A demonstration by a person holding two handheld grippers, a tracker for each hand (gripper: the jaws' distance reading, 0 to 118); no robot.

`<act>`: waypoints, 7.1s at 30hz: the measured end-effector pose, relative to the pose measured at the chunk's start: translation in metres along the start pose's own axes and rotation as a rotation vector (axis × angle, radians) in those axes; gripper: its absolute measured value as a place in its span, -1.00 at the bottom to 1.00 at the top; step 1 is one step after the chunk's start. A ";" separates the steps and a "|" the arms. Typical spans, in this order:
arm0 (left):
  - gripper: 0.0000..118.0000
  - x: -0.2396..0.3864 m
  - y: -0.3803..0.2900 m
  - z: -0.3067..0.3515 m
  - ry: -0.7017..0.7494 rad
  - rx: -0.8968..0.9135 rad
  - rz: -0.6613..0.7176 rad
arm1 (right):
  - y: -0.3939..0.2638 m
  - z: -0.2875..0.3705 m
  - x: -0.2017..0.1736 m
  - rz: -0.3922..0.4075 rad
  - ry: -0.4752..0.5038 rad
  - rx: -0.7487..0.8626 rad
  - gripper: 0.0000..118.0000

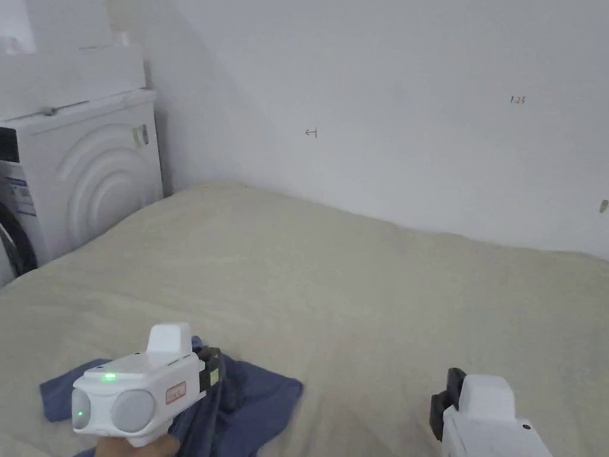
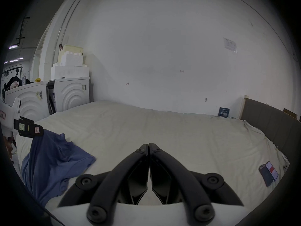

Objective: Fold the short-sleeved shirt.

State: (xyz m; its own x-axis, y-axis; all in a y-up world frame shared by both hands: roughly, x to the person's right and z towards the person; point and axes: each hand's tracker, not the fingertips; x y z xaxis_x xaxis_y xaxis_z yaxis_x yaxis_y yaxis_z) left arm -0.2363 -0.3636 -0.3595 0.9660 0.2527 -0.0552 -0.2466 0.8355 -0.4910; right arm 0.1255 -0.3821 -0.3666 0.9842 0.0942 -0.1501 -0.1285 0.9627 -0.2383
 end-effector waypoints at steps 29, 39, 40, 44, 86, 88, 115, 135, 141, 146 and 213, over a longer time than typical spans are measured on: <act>-1.00 0.399 -0.033 -0.103 -0.519 -0.134 -0.307 | -0.040 0.098 0.206 -0.104 -0.420 -0.010 -0.99; -1.00 0.430 -0.086 -0.123 -0.483 -0.238 -0.385 | -0.051 0.117 0.231 -0.133 -0.495 -0.029 -0.99; -0.97 0.428 -0.090 -0.124 -0.482 -0.243 -0.379 | -0.052 0.118 0.231 -0.134 -0.498 -0.031 -0.99; -0.04 0.415 -0.093 -0.125 -0.490 -0.231 -0.353 | -0.056 0.117 0.230 -0.129 -0.498 -0.043 -0.99; -1.00 0.071 -0.074 -0.049 -0.022 -0.092 -0.181 | -0.043 0.054 0.109 -0.076 -0.236 -0.042 -0.99; -1.00 0.064 -0.075 -0.068 -0.063 -0.154 -0.160 | -0.044 0.053 0.109 -0.074 -0.237 -0.047 -0.99; -0.99 0.089 -0.104 -0.134 0.046 -0.417 -0.250 | -0.054 0.048 0.106 -0.054 -0.232 -0.090 -0.99; -1.00 0.062 -0.052 -0.038 -0.117 -0.172 -0.113 | -0.031 -0.061 0.153 -0.056 -0.132 -0.288 -0.96; -1.00 0.060 -0.068 -0.040 -0.106 -0.193 -0.092 | -0.033 -0.138 0.163 -0.081 -0.080 -0.462 0.00; -1.00 0.058 -0.076 -0.045 -0.096 -0.219 -0.085 | -0.042 -0.184 0.159 -0.089 -0.029 -0.566 0.06; -1.00 0.091 0.236 -0.062 0.104 0.151 -0.229 | 0.185 -0.080 0.215 -0.064 -0.326 0.038 -0.94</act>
State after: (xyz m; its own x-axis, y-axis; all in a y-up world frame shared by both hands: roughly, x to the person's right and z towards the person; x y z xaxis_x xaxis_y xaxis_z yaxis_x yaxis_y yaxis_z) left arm -0.2019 -0.1740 -0.5338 0.9987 0.0037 -0.0507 -0.0221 0.9300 -0.3669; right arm 0.3036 -0.2043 -0.5200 0.9781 0.1036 0.1805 -0.0665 0.9774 -0.2007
